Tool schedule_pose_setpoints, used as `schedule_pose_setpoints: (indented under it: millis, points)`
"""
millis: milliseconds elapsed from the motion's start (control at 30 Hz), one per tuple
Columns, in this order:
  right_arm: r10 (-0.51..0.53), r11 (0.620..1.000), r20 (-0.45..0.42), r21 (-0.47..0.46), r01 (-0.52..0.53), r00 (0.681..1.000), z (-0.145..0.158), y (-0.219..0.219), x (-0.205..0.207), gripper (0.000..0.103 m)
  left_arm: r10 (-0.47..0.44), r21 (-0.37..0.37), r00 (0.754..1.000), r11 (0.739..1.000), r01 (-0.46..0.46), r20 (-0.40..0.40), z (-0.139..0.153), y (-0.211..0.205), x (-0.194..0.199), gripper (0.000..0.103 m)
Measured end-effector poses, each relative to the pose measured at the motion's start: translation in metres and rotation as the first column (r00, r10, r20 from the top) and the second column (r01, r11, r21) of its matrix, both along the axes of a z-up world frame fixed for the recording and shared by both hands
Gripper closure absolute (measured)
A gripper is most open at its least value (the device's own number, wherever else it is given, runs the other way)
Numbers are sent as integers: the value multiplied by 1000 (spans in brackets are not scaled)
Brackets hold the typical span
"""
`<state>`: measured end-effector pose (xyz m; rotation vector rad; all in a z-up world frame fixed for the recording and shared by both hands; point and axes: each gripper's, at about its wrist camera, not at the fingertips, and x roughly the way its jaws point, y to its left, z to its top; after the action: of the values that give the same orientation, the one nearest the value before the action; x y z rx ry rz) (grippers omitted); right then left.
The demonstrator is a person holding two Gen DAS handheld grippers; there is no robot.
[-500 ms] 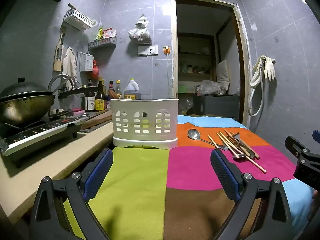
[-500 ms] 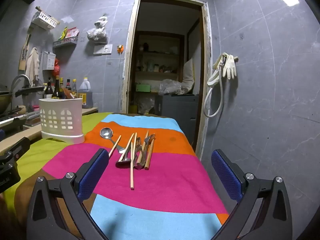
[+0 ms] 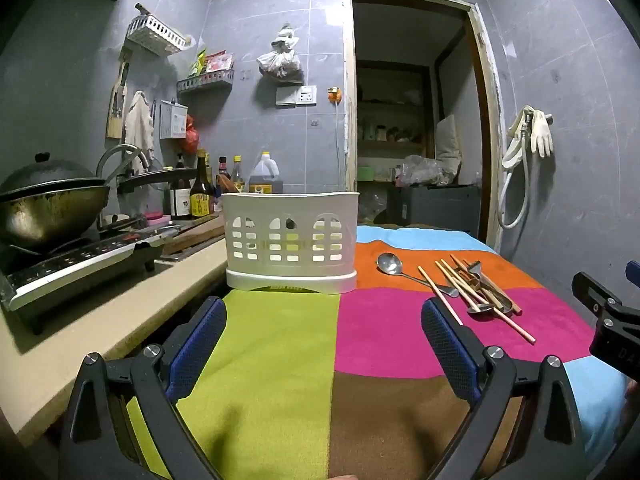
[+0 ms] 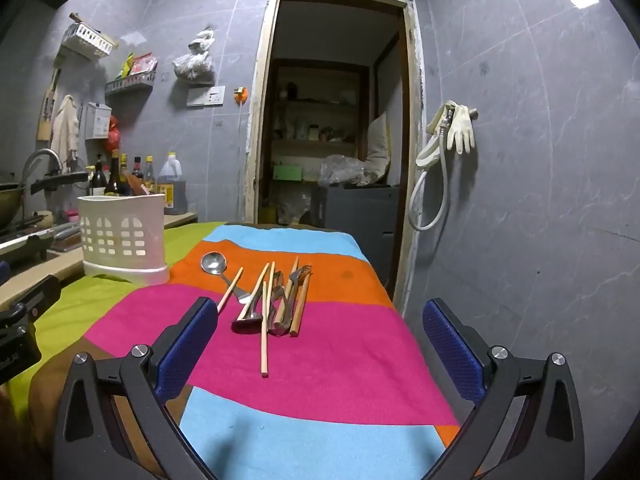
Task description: Organize utensils
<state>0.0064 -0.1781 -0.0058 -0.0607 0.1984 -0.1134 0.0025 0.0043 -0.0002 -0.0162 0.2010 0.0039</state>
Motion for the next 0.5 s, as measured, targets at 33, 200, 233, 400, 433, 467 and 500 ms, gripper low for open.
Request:
schedule_pose_setpoints:
  millis: [33, 200, 233, 400, 433, 467, 500]
  points:
    - [1, 1000, 1, 0, -1, 1000, -1, 0, 0, 0, 0, 0, 1000, 1000, 0, 0, 0, 1, 0, 7]
    - [1, 1000, -4, 3, -1, 1000, 0, 0, 0, 0, 2, 2, 1000, 1000, -2, -1, 0, 1, 1, 7]
    - [1, 1000, -5, 3, -1, 1000, 0, 0, -1, 0, 2, 2, 1000, 1000, -2, -1, -1, 1, 1, 7]
    - [1, 1000, -7, 4, -1, 1000, -2, 1, 3, 0, 2, 2, 1000, 1000, -2, -2, -1, 1, 1, 7]
    - [1, 1000, -6, 4, -1, 1000, -2, 1, 3, 0, 2, 2, 1000, 1000, -2, -2, -1, 2, 1, 7]
    - [0, 1000, -7, 4, 0, 1000, -1, 0, 3, 0, 2, 2, 1000, 1000, -2, -3, -1, 2, 1, 7]
    - [-1, 1000, -7, 4, 1, 1000, -2, 1, 3, 0, 2, 1, 1000, 1000, -2, -3, -1, 2, 1, 7]
